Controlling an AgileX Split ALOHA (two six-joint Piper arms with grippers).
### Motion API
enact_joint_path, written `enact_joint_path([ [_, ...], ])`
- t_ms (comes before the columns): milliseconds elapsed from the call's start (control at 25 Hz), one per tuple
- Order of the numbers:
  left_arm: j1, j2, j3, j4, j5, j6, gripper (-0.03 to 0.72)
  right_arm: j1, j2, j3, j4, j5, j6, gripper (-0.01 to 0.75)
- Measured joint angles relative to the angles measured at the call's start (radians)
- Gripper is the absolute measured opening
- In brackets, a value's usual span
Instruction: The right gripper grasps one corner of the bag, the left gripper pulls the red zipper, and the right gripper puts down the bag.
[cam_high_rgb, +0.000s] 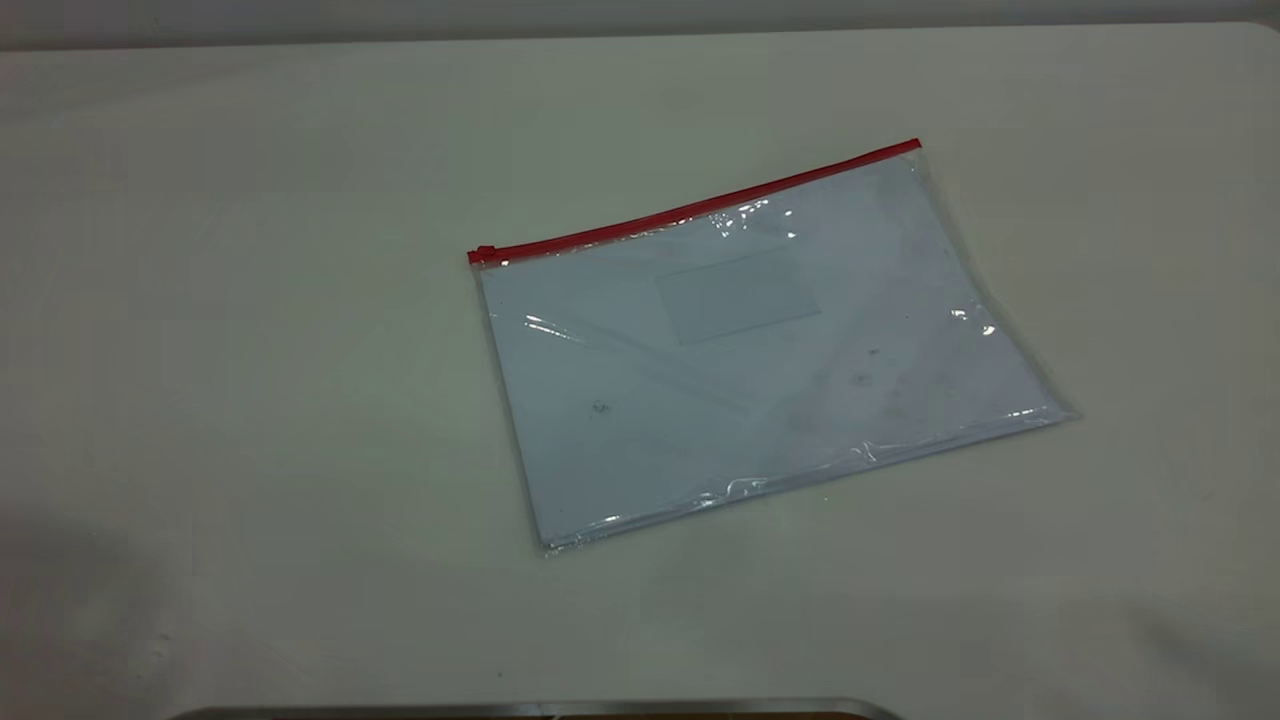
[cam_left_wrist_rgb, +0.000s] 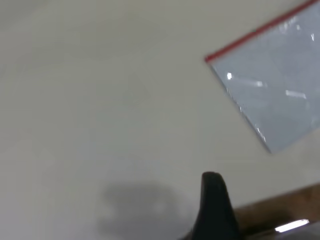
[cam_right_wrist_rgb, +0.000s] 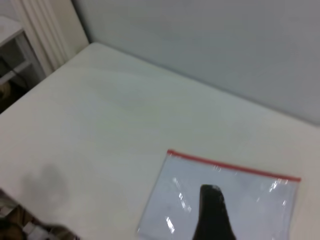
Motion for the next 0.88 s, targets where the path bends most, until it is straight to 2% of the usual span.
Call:
enact_joint_path([
  [200,0.000,-0.215,0.203,0.007,0.000,0.000,0.589,0.000,-0.230,0.213,-0.042,0.000,0.018,0.575],
  [480,0.000,-0.398,0.391,0.016,0.000,0.021,0.589,0.000,-0.461,0.453,-0.157,0.000,0.068,0.575],
  [720,0.000,-0.490,0.521,0.057,0.000,0.024,0.589,0.000,-0.591,0.604,-0.356,0.000,0.120,0.575],
  [880,0.000,-0.522,0.582,0.085,0.000,0.024,0.589,0.000,-0.643,0.680,-0.493,-0.021,0.219,0.574],
])
